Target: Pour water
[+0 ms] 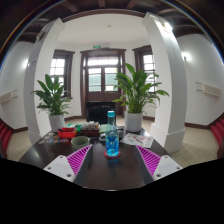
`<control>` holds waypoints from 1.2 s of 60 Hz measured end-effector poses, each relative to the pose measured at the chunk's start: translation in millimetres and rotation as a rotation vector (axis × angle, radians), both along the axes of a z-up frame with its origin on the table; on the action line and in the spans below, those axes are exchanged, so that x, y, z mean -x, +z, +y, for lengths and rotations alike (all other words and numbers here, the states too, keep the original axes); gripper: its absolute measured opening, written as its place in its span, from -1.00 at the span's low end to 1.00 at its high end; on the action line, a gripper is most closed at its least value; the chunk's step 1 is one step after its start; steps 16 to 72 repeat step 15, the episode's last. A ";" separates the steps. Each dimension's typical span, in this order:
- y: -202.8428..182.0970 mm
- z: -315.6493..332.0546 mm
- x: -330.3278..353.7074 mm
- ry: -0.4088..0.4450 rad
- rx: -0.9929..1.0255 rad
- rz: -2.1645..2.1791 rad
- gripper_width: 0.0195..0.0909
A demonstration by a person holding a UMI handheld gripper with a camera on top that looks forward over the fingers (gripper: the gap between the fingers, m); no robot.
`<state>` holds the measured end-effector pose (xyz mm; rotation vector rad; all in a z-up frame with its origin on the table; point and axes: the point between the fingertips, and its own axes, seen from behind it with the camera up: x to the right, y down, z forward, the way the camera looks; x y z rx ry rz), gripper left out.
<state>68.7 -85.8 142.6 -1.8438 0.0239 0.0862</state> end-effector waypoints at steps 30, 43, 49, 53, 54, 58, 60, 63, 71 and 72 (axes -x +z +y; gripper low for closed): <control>9.4 -8.0 5.1 -0.001 -0.003 -0.037 0.84; 9.4 -8.0 5.1 -0.001 -0.003 -0.037 0.84; 9.4 -8.0 5.1 -0.001 -0.003 -0.037 0.84; 9.4 -8.0 5.1 -0.001 -0.003 -0.037 0.84; 9.4 -8.0 5.1 -0.001 -0.003 -0.037 0.84; 9.4 -8.0 5.1 -0.001 -0.003 -0.037 0.84; 9.4 -8.0 5.1 -0.001 -0.003 -0.037 0.84; 9.4 -8.0 5.1 -0.001 -0.003 -0.037 0.84; 9.4 -8.0 5.1 -0.001 -0.003 -0.037 0.84; 9.4 -8.0 5.1 -0.001 -0.003 -0.037 0.84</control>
